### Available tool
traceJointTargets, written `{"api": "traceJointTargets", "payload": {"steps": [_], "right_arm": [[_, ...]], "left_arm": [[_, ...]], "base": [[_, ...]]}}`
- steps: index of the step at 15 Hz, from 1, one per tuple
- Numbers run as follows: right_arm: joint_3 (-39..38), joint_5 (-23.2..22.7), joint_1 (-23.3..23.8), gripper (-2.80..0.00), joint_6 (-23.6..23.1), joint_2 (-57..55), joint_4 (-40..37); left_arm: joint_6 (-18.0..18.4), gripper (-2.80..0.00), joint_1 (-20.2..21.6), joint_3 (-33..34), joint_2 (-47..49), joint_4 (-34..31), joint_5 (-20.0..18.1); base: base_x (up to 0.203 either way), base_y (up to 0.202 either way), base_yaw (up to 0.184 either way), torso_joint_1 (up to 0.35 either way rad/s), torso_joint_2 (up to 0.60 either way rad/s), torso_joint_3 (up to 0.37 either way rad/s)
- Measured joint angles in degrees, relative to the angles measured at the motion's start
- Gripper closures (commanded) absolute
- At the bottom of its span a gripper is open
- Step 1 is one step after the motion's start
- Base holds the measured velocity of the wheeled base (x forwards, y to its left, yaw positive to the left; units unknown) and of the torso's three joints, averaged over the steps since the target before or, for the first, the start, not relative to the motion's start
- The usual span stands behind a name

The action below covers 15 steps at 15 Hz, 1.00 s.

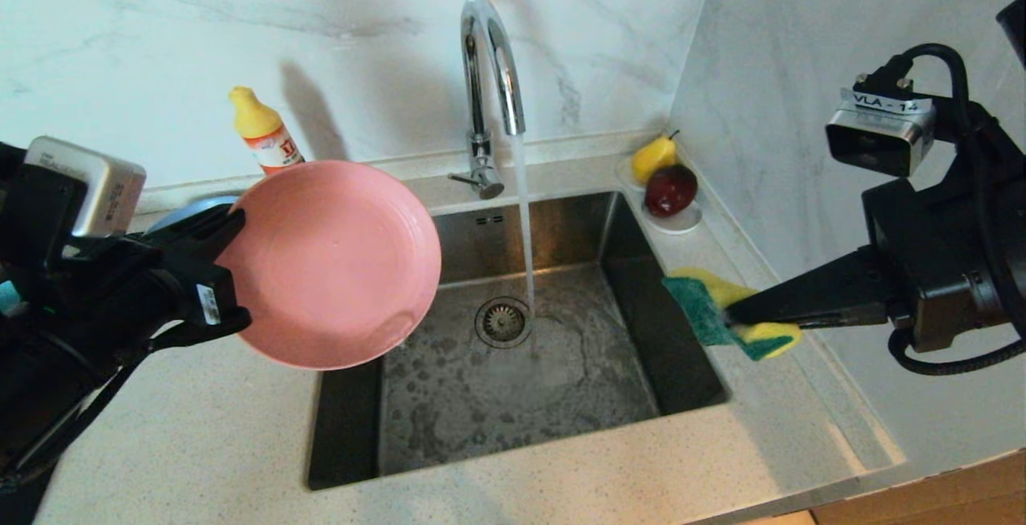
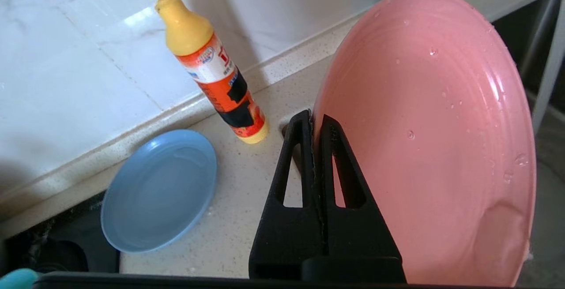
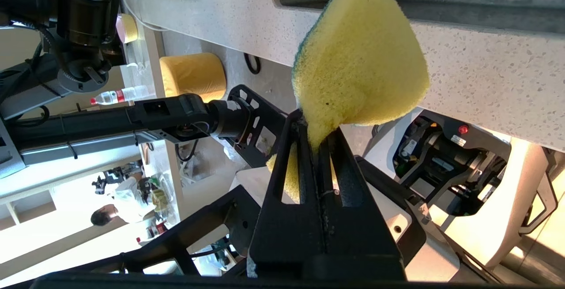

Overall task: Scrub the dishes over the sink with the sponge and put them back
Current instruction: Rinse the plate, then place the plate on the table

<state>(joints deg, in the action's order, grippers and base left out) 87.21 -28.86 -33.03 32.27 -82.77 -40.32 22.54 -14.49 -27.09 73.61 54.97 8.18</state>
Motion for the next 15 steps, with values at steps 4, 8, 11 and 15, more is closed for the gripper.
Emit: {"api": "traceJointTargets", "payload": {"steps": [4,8,11,15], "right_arm": [[-0.3,0.2,0.0,0.00,0.1,0.1,0.0],[-1.1,0.3,0.1,0.00,0.0,0.1,0.0],[-2.1,0.3,0.4,0.00,-0.3,0.0,0.1],[-2.6,0.2,1.8,0.00,-0.4,-0.4,0.2]], "left_arm": [[-5.7,0.00,1.0,-1.0,-0.5,-9.6,0.2],[-18.3,0.00,5.1,-10.6,-2.1,-33.0,-0.3],[-26.7,0.00,12.5,-17.2,-3.2,-49.8,-3.4],[-31.4,0.00,23.7,-20.1,-5.2,-59.5,-11.1]], "base": [[0.000,0.000,0.000,0.000,0.00,0.000],[0.000,0.000,0.000,0.000,0.00,0.000],[0.000,0.000,0.000,0.000,0.00,0.000],[0.000,0.000,0.000,0.000,0.00,0.000]]}}
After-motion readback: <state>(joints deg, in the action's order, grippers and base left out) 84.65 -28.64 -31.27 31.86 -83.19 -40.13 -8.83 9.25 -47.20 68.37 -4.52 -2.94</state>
